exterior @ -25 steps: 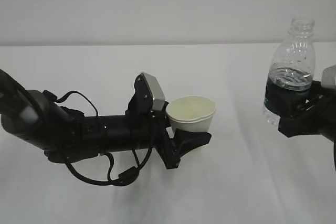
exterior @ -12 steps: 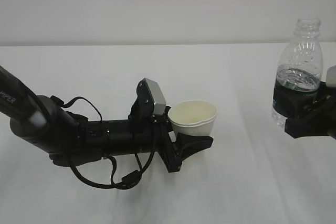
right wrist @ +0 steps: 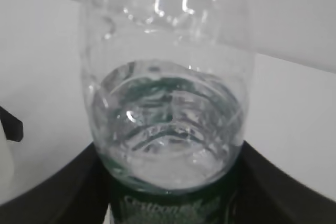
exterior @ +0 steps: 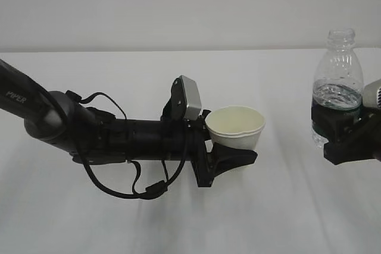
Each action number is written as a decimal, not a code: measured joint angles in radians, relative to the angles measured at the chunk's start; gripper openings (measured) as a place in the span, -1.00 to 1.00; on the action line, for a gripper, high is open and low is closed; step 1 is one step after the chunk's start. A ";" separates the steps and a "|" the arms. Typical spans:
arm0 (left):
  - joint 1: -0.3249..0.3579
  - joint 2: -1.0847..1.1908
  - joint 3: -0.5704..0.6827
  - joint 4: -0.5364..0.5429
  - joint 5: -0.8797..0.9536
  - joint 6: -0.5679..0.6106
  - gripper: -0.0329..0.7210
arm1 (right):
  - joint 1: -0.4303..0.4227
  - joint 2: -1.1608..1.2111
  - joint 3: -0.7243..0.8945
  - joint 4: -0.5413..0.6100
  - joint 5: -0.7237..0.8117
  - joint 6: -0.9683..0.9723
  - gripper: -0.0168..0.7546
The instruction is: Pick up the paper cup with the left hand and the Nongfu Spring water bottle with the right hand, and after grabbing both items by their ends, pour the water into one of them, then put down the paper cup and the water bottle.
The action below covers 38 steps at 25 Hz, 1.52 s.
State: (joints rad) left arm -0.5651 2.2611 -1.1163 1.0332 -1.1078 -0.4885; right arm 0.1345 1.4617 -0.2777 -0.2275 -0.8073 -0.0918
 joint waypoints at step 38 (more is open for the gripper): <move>-0.058 0.010 -0.090 0.034 0.052 -0.063 0.28 | 0.000 0.000 0.001 0.109 0.012 -0.512 0.23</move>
State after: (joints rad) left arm -0.6227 2.2716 -1.2059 1.0668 -1.0561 -0.5512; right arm 0.1345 1.4617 -0.2770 -0.1181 -0.7955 -0.6036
